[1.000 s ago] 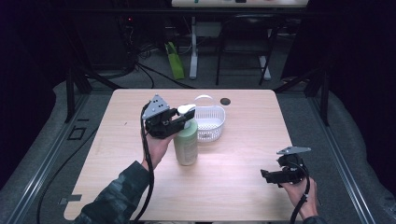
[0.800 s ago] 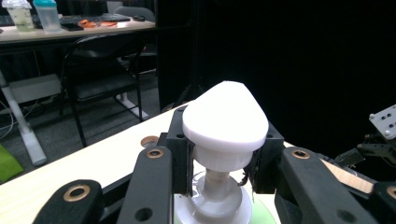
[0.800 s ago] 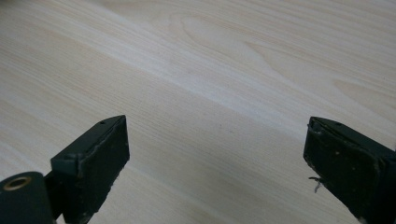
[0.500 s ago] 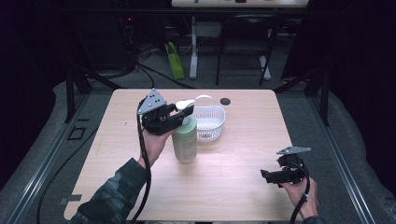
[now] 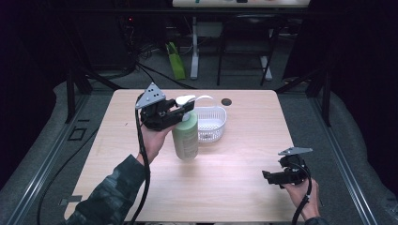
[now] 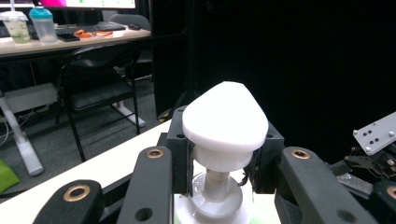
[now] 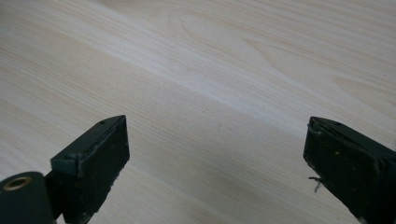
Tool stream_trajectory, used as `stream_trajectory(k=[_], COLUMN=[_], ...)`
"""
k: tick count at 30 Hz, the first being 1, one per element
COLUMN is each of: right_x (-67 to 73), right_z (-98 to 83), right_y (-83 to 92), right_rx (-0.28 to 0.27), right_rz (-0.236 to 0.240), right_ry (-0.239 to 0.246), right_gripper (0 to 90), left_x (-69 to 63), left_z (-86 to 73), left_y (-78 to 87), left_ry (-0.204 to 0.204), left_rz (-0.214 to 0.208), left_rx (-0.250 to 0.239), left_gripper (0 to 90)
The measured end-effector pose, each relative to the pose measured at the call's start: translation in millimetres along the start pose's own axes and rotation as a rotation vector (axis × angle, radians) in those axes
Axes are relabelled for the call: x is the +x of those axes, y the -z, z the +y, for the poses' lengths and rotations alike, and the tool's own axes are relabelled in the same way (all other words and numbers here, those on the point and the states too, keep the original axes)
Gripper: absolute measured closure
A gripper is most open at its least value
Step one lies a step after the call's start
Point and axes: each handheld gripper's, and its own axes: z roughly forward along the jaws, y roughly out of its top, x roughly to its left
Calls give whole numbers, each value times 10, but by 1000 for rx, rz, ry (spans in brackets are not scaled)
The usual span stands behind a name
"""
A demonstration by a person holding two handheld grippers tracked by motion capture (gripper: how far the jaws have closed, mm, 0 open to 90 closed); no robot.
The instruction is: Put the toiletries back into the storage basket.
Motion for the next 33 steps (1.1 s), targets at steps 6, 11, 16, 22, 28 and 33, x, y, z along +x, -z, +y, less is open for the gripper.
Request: stream_trajectory(k=[6, 11, 16, 22, 28, 33], right_x=[7, 5, 5, -3, -9, -8], right_z=[2, 1, 1, -5, -11, -11], right_y=[6, 11, 5, -1, -1, -2], right_rx=[-3, -3, 0, -2, 1, 4], right_rz=[0, -3, 1, -2, -1, -2], right_ry=[1, -1, 1, -1, -1, -3], right_gripper=[65, 65, 64, 64, 64, 64], left_x=[13, 21, 30, 32, 43, 52], left_z=[42, 90, 141, 222, 314, 388], left_y=[4, -5, -8, 3, 20, 17], left_ry=[-7, -9, -6, -15, -21, -26], left_rz=[3, 1, 0, 3, 3, 6], left_rx=[-4, -7, -18, -32, -46, -58], left_gripper=[670, 670, 670, 670, 670, 670])
